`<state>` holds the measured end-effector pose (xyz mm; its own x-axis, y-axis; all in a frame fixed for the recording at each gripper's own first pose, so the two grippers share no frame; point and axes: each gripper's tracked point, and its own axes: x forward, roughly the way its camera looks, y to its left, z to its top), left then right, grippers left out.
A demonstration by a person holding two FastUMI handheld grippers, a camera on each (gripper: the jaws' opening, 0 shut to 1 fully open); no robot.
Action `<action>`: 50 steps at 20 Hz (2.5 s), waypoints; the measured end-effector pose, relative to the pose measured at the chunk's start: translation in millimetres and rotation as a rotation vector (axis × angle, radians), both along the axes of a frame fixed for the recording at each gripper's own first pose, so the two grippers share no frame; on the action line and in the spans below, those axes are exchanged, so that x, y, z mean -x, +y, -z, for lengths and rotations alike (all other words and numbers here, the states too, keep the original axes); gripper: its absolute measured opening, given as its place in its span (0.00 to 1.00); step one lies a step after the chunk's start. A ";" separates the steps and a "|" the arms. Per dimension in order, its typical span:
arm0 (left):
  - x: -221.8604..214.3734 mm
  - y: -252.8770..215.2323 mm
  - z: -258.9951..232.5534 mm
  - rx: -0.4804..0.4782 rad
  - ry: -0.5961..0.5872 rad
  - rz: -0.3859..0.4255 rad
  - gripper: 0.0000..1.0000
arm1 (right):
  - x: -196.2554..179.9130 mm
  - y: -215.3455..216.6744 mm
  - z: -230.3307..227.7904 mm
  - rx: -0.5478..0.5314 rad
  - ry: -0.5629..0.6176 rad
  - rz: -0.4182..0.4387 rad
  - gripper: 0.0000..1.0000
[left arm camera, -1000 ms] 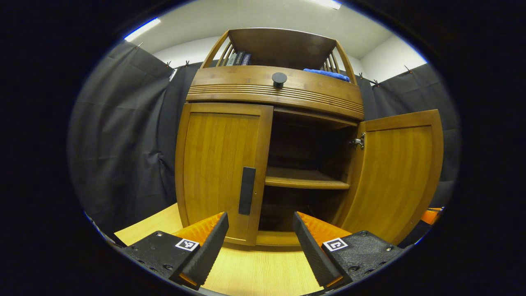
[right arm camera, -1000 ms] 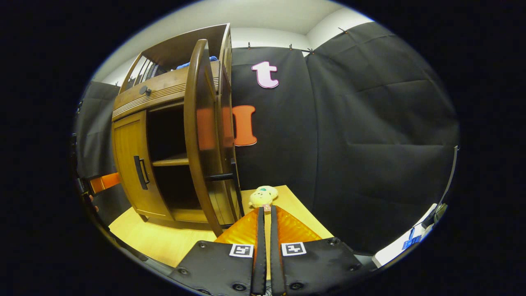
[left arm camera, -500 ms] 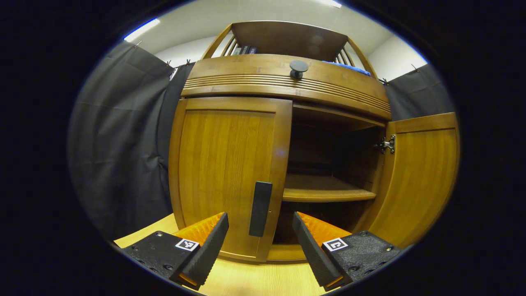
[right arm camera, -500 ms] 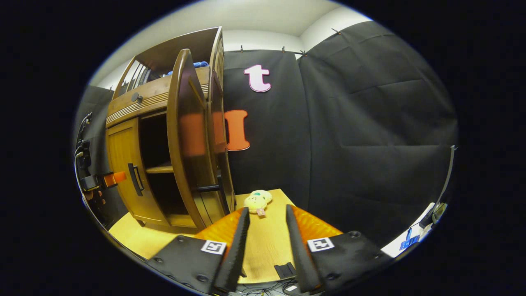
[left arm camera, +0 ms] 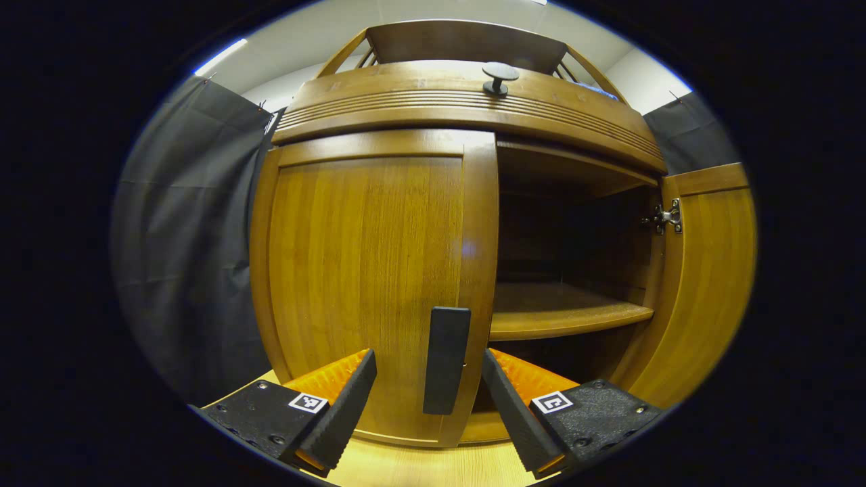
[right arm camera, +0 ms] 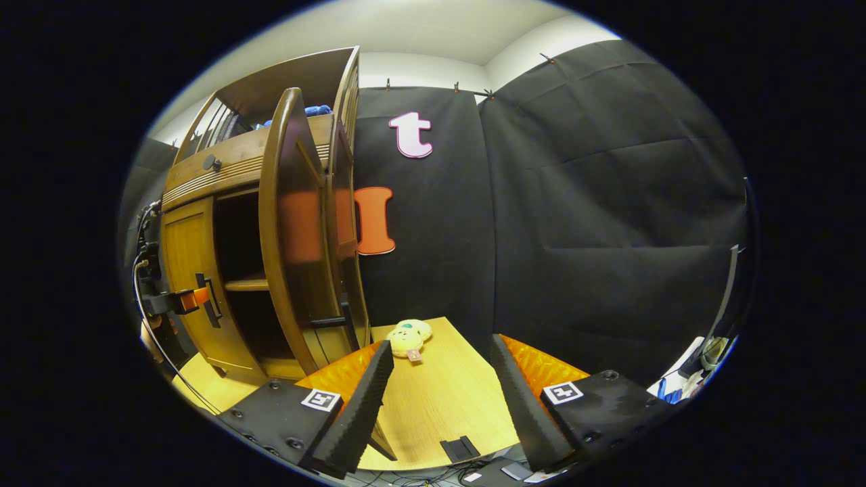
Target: Open the right door of the double-door shoe cabinet with the right hand, and open the left door with the left hand.
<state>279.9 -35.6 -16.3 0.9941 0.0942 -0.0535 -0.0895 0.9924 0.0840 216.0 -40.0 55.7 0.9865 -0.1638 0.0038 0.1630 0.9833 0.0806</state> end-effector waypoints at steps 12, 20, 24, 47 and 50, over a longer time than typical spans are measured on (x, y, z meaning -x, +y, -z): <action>-35.6 -3.4 11.4 0.001 -0.003 0.051 0.63 | 3.0 -8.1 2.3 0.011 0.012 0.062 1.00; -35.4 0.5 14.9 -0.033 0.006 0.083 0.33 | 5.3 -8.8 3.4 0.002 0.019 0.082 0.97; -35.8 -2.6 12.6 -0.024 -0.017 0.098 0.24 | 8.0 -8.8 3.2 0.011 0.015 0.092 0.84; 80.9 41.3 -4.8 0.043 0.003 0.250 0.12 | 30.7 22.3 1.4 0.007 -0.017 0.126 0.84; 93.7 51.9 -8.2 0.049 0.005 0.256 0.12 | 33.5 30.3 1.7 0.005 -0.019 0.115 0.84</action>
